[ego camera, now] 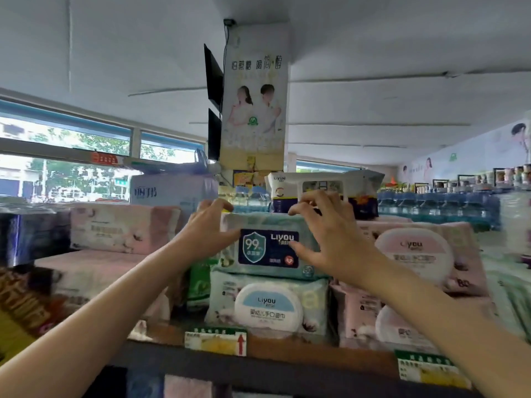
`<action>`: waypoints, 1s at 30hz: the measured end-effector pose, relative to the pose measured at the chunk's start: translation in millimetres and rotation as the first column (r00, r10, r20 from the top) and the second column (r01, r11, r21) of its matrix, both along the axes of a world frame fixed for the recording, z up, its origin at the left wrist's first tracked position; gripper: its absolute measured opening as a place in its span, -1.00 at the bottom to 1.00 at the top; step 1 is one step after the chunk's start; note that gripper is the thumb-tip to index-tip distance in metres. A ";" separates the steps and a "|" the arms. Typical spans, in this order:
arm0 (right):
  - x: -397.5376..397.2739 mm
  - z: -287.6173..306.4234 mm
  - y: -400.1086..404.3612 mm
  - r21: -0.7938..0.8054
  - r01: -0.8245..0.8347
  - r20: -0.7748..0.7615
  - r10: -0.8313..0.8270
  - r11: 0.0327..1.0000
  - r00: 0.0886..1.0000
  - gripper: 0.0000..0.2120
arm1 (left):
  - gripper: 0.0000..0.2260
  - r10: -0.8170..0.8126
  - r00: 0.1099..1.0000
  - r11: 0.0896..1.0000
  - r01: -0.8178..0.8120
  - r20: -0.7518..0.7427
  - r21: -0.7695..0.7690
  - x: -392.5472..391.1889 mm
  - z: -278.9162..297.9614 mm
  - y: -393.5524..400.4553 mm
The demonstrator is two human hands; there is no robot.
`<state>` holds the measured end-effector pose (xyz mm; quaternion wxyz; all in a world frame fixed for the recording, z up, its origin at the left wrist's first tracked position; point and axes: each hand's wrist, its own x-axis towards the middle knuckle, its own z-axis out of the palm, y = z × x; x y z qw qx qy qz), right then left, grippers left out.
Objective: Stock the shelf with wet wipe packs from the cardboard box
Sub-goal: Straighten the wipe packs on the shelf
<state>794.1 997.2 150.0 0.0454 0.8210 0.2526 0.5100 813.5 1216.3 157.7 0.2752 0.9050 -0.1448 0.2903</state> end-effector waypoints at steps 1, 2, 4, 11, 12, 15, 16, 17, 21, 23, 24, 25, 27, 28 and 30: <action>2.3 0.8 11.0 -0.020 0.014 -0.021 -0.015 1.000 1.000 -0.50 | -0.52 0.010 0.999 1.000 -0.010 -0.050 -0.002 1.1 -0.9 10.8; 4.2 2.3 23.0 -0.052 0.030 -0.046 -0.032 0.998 0.998 -0.45 | -0.50 0.007 0.994 1.000 -0.009 -0.113 -0.013 2.2 -1.5 21.1; 7.4 2.8 46.7 -0.110 0.073 -0.167 -0.091 0.991 0.982 -0.33 | -0.48 -0.092 0.949 0.994 0.071 -0.301 -0.082 2.5 -4.7 38.0; 31.4 -26.1 81.0 -0.199 0.300 -0.161 -0.334 0.933 0.929 -0.31 | -0.41 -0.199 0.880 0.957 0.269 -0.430 0.106 9.8 -32.2 29.8; 33.6 -26.8 77.0 -0.177 0.305 -0.112 -0.327 0.936 0.938 -0.34 | -0.40 -0.219 0.866 0.948 0.299 -0.450 0.112 9.3 -34.6 25.7; 33.2 -30.1 69.1 -0.147 0.320 -0.075 -0.333 0.936 0.940 -0.39 | -0.39 -0.246 0.844 0.923 0.354 -0.477 0.150 1.8 -38.9 20.5; 34.3 -31.2 68.0 -0.137 0.308 -0.049 -0.317 0.941 0.947 -0.39 | -0.43 -0.248 0.843 0.918 0.362 -0.478 0.161 2.3 -36.0 23.1; 33.8 -29.6 71.2 -0.120 0.287 -0.058 -0.296 0.950 0.954 -0.40 | -0.49 -0.253 0.842 0.912 0.372 -0.476 0.174 5.9 -30.4 29.1; 30.2 -17.7 106.3 0.007 0.088 -0.052 -0.087 0.996 0.995 -0.54 | -0.66 -0.219 0.908 0.897 0.332 -0.358 0.293 40.2 16.4 66.4; 30.9 -7.0 136.2 -0.081 0.056 -0.056 -0.060 0.995 0.997 -0.68 | -0.68 -0.102 0.969 0.902 0.185 -0.224 0.391 63.1 35.6 84.9; 32.7 -1.8 153.0 -0.139 0.048 -0.134 -0.067 0.989 0.989 -0.74 | -0.67 -0.051 0.981 0.892 0.130 -0.189 0.434 76.4 39.2 92.8; 37.5 1.1 168.8 -0.198 0.066 -0.234 -0.112 0.978 0.966 -0.77 | -0.65 -0.012 0.980 0.878 0.106 -0.200 0.468 88.5 39.2 98.4; 52.4 -0.1 195.6 -0.339 0.212 -0.429 -0.352 0.916 0.832 -0.76 | -0.64 0.044 0.963 0.850 0.105 -0.267 0.517 110.0 32.7 103.0; 62.0 -4.3 204.8 -0.427 0.268 -0.465 -0.464 0.864 0.754 -0.74 | -0.66 0.071 0.958 0.833 0.095 -0.276 0.545 119.3 28.6 102.6; 85.7 -13.1 212.7 -0.547 0.344 -0.461 -0.617 0.763 0.637 -0.72 | -0.69 0.107 0.962 0.800 0.068 -0.253 0.596 135.7 21.6 97.5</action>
